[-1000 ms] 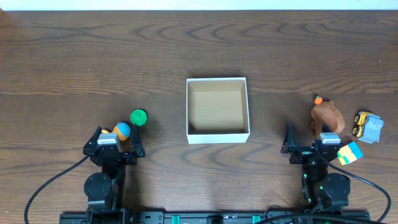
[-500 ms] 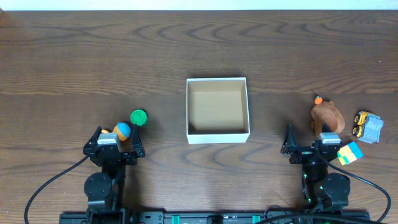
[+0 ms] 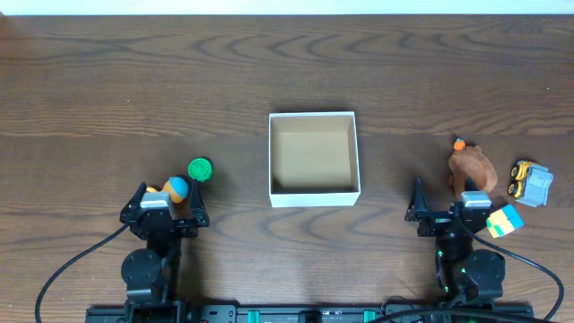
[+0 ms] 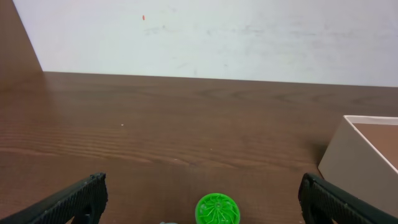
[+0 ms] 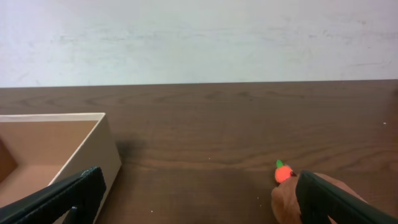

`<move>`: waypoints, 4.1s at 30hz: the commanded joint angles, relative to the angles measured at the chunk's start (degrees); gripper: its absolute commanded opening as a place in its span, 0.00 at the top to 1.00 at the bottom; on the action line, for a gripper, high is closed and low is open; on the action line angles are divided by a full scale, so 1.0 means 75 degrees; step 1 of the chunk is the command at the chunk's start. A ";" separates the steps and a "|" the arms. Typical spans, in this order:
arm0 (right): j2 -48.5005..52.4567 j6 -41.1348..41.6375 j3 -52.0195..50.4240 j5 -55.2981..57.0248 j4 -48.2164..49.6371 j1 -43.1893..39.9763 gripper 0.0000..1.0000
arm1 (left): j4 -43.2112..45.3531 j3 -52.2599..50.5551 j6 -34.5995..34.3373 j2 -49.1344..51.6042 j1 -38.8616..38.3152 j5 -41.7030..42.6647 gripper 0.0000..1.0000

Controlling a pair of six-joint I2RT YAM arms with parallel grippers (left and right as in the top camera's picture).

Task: Pack container
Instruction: 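Move the right gripper toward the yellow-grey toy truck, then lower the right gripper and grasp the yellow-grey toy truck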

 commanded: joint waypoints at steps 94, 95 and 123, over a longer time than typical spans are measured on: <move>1.4434 -0.1915 1.0593 -0.0953 -0.6714 -0.5989 0.01 | -0.5112 0.5432 -0.1163 0.5368 0.0055 0.0606 0.02; 1.4513 -0.1915 1.0588 -0.0959 -0.6714 -0.5954 0.01 | -0.5112 0.5432 -0.1163 0.5368 0.0055 0.0606 0.02; 1.4670 -0.1926 1.0579 -0.0968 -0.6589 -0.5738 0.37 | -0.5112 0.5432 -0.1163 0.5365 0.0055 0.0603 0.02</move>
